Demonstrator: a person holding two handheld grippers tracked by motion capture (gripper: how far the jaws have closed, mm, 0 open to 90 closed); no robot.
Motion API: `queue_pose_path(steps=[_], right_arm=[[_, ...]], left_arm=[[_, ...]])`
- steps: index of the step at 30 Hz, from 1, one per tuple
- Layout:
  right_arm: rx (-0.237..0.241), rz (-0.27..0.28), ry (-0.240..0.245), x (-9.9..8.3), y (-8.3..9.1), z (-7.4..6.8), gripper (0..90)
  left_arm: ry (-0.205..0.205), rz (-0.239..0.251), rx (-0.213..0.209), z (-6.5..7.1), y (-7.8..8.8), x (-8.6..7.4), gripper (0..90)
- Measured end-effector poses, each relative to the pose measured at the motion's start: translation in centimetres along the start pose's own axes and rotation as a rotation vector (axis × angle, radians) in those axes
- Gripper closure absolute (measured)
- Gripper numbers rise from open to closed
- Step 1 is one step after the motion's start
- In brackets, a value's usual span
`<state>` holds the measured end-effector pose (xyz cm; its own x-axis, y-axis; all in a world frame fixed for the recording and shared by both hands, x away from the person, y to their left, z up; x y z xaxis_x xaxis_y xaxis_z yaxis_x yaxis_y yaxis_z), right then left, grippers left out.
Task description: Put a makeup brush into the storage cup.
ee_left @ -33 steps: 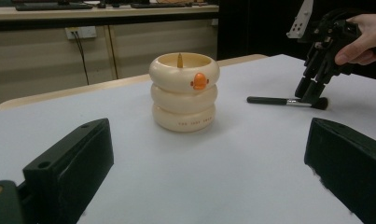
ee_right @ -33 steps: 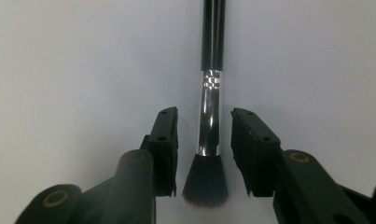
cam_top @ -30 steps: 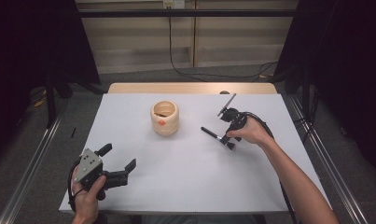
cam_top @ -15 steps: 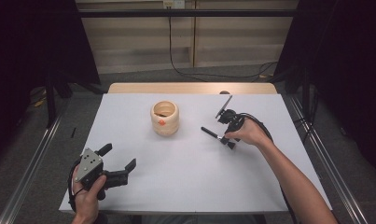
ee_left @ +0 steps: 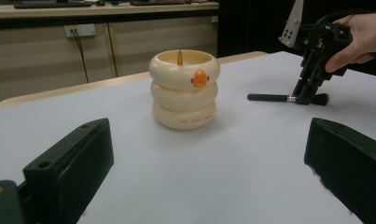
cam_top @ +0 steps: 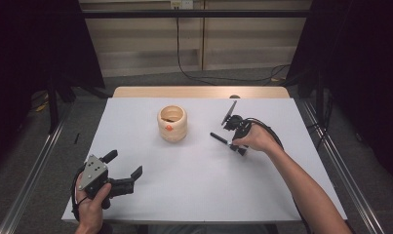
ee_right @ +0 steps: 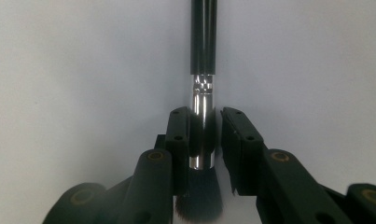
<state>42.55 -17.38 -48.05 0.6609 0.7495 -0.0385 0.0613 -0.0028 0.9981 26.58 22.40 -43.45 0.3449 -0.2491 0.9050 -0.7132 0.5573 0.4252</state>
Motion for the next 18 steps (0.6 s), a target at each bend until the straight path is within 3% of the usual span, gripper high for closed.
queue_pose_path(steps=[3,11,18], right_arm=[[-0.002,-0.009,-0.013,0.08,0.06,0.06,76.9],[0.050,0.002,-0.037,-0.09,0.11,0.66,77.5],[0.060,-0.002,-0.045,-0.44,0.22,0.79,77.5]], left_arm=[[0.000,0.003,0.004,-0.12,0.10,0.01,1.2],[0.010,0.003,0.013,-0.25,0.06,-0.08,1.2],[0.014,0.000,0.011,-0.25,0.07,-0.14,1.3]])
Point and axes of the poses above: each handheld gripper's, and its own axes: y roughly backward along the jaws, x roughly out of its top, z roughly to its right, the point moved 3 cm from there along -y, roughly forward along the jaws, and after that the axes turned 10 degrees about -z, right-handed, at the moved point
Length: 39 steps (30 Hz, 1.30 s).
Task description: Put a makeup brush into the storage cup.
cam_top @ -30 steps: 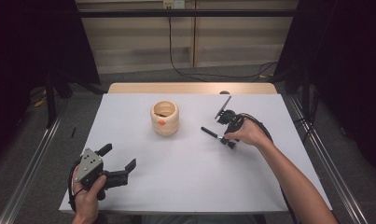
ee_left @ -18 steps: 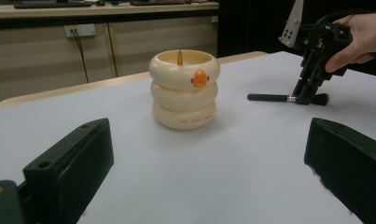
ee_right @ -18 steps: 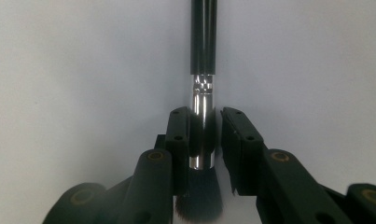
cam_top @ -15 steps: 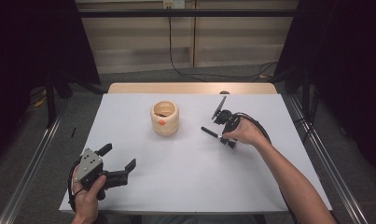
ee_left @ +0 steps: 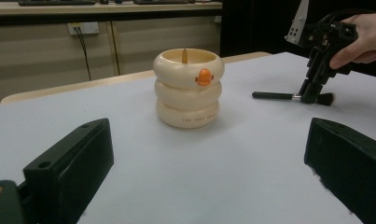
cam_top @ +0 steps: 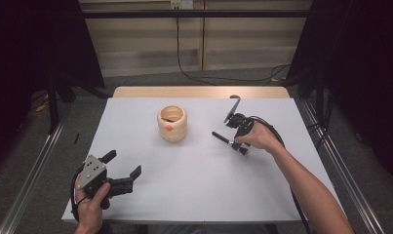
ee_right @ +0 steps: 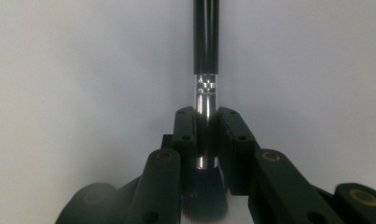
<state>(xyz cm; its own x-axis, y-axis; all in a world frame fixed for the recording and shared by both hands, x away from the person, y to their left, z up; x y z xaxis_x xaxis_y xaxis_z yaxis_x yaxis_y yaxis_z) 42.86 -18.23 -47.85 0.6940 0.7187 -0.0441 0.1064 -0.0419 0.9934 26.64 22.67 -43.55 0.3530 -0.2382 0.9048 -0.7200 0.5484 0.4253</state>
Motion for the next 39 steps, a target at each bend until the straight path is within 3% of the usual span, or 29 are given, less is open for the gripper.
queue_pose_path(steps=[9,14,29,39], right_arm=[[0.032,0.073,-0.016,-0.5,1.1,0.0,77.5],[0.027,0.116,-0.037,-0.9,1.8,0.0,77.5],[0.047,0.360,-0.099,-3.1,3.6,0.1,77.5],[0.044,0.548,-0.097,-3.8,4.2,0.1,77.5]], left_arm=[[-0.007,0.006,-0.002,0.0,0.0,0.1,1.2],[-0.001,0.005,-0.004,-0.1,0.0,0.1,1.2],[0.001,0.015,-0.002,-0.1,0.1,0.2,1.1],[-0.007,0.018,-0.005,-0.1,0.2,0.2,0.9]])
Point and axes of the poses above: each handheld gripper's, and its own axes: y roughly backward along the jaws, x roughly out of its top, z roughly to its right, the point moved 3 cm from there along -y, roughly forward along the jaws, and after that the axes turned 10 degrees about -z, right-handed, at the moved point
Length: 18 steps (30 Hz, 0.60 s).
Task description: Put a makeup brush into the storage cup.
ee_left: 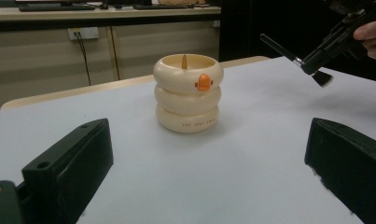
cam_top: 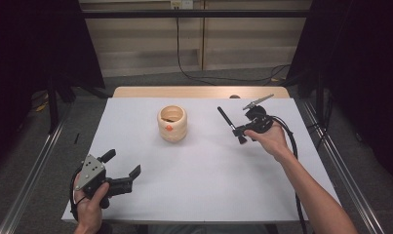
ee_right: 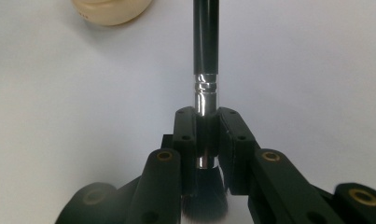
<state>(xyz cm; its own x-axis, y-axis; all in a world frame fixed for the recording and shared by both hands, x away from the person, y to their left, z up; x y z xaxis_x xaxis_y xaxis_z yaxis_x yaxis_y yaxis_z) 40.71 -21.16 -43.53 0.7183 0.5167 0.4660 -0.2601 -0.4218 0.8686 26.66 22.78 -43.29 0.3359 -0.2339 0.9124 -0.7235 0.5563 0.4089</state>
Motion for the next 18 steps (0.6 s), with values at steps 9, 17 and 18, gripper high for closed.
queue_pose_path(steps=[9,17,18], right_arm=[[0.010,0.104,0.000,-0.3,0.8,-0.1,77.5],[0.025,0.205,0.013,-0.9,1.5,-0.2,77.5],[0.024,0.217,0.014,-1.0,1.6,-0.2,77.5]], left_arm=[[0.001,-0.001,0.002,0.0,0.0,0.0,0.9],[0.008,0.000,0.009,0.0,0.1,-0.1,0.9],[0.005,-0.001,0.008,0.0,0.1,-0.1,1.0]])
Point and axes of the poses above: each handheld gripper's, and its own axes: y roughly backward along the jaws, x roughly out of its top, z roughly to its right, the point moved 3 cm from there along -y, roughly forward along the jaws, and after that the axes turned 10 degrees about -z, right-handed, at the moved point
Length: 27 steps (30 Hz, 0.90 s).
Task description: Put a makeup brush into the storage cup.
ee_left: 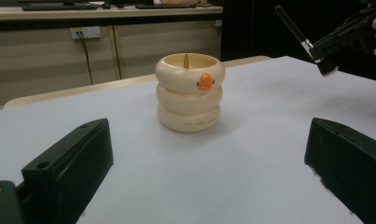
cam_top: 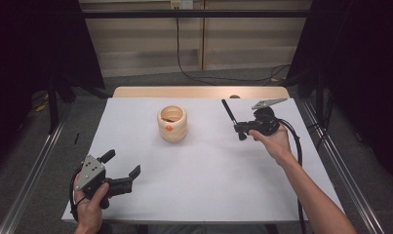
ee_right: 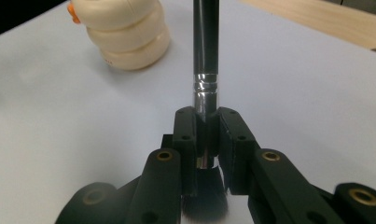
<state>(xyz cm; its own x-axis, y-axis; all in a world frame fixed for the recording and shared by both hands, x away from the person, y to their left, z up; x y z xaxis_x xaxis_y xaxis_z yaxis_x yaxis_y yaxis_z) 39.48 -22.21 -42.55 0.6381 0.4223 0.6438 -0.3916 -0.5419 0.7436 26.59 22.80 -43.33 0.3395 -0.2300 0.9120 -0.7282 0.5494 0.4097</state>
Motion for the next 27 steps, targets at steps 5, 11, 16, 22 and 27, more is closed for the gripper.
queue_pose_path(steps=[5,11,16,22,27], right_arm=[[0.017,0.073,0.010,0.1,0.8,-0.2,77.5],[0.027,0.128,0.015,0.1,1.9,-0.3,77.5],[0.038,0.140,0.020,-0.2,2.4,-0.4,77.5],[0.052,0.135,0.021,-0.8,2.7,-1.0,77.5],[0.071,0.148,0.036,-1.1,3.1,-1.8,77.5]], left_arm=[[0.000,0.001,0.000,0.0,0.0,0.0,0.9],[0.003,0.001,0.002,-0.1,0.0,0.0,0.9],[0.000,0.000,0.000,-0.1,0.0,0.0,0.8],[0.001,0.000,-0.003,-0.1,0.0,0.0,0.8],[0.001,0.003,-0.006,0.0,-0.1,0.0,0.7]])
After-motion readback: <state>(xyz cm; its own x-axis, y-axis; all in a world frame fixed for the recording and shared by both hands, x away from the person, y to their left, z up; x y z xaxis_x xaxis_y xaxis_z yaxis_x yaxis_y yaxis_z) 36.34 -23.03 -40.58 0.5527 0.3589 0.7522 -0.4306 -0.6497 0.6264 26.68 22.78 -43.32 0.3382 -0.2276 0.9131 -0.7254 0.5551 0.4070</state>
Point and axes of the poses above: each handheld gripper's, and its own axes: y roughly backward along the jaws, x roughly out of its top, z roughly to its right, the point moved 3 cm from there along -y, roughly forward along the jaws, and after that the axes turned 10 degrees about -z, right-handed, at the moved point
